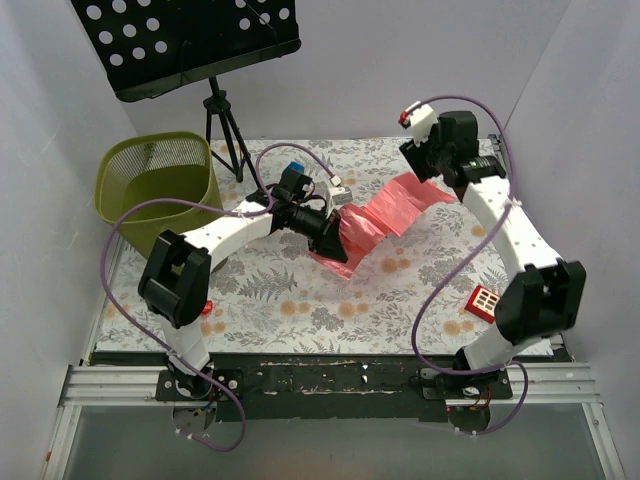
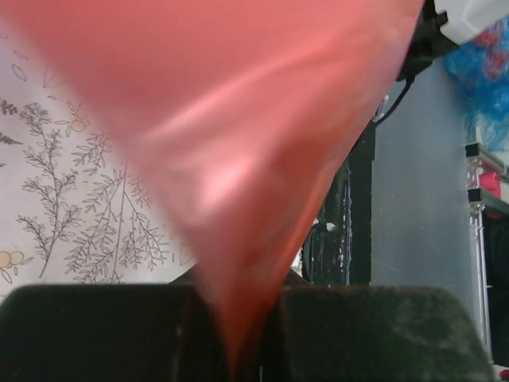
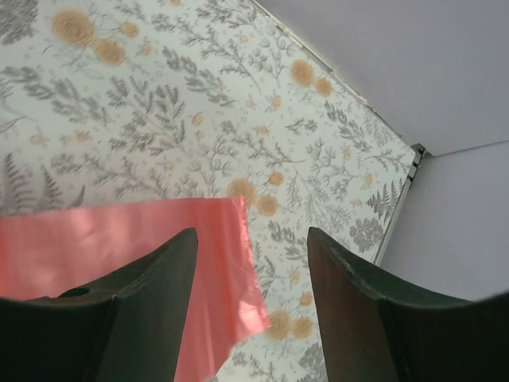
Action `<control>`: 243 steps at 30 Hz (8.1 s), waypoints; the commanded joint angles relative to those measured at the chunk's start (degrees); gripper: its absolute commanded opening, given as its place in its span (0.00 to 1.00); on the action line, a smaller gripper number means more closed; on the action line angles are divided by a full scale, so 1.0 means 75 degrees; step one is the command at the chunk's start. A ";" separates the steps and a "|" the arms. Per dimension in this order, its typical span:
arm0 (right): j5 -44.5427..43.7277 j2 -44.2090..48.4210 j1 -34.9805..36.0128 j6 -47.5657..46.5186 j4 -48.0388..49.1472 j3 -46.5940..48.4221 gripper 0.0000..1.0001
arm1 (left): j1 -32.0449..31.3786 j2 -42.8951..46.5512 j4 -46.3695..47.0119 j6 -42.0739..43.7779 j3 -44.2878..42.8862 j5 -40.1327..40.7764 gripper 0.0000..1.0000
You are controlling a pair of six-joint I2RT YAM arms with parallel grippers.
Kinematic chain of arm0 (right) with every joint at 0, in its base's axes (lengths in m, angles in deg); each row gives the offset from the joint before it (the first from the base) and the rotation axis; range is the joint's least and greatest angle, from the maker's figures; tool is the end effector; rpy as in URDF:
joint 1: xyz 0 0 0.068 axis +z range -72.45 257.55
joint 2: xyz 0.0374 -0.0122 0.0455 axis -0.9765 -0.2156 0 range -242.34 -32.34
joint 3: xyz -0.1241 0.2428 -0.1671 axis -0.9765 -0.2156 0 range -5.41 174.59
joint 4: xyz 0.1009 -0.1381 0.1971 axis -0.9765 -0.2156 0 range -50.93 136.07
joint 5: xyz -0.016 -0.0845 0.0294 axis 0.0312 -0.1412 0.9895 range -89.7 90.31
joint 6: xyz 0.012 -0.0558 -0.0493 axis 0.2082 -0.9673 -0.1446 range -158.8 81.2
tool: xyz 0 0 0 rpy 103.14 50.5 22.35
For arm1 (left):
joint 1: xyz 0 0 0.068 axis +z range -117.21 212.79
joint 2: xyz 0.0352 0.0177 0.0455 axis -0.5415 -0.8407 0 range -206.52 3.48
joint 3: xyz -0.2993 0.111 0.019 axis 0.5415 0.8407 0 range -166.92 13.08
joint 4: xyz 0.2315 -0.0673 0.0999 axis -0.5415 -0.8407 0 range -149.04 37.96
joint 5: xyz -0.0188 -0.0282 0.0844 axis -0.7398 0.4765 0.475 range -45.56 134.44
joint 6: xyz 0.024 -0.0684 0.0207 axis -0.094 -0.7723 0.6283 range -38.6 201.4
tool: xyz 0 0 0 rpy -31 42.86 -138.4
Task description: Put the trash bags into the trash bin
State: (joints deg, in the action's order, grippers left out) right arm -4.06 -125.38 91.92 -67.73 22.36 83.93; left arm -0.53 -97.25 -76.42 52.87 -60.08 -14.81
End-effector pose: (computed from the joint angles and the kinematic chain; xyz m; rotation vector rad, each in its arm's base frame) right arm 0.3948 0.0962 0.4062 -0.7140 1.9277 -0.2360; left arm 0.2946 -0.2589 0.2765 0.6124 2.5536 -1.7138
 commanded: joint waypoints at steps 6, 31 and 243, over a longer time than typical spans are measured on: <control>0.2755 0.3999 -0.0006 -0.0934 0.0748 -0.2020 0.67 | 0.0107 -0.2270 -0.5216 0.0710 -0.3810 -0.0010 0.00; 0.4085 0.5339 0.3591 -0.6244 0.0524 -0.4834 0.70 | 0.0716 -0.1652 -0.3805 -0.3683 -0.4378 -0.2072 0.00; 0.5854 0.1986 0.1727 0.2356 0.0863 -0.2079 0.01 | -0.1686 0.3540 0.2980 0.9442 0.1576 0.4887 0.00</control>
State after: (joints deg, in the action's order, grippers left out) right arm 39.68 -111.13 103.85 -49.72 26.14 69.99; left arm -12.84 -72.57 -54.45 124.60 -46.55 23.58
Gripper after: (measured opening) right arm 0.021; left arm 0.007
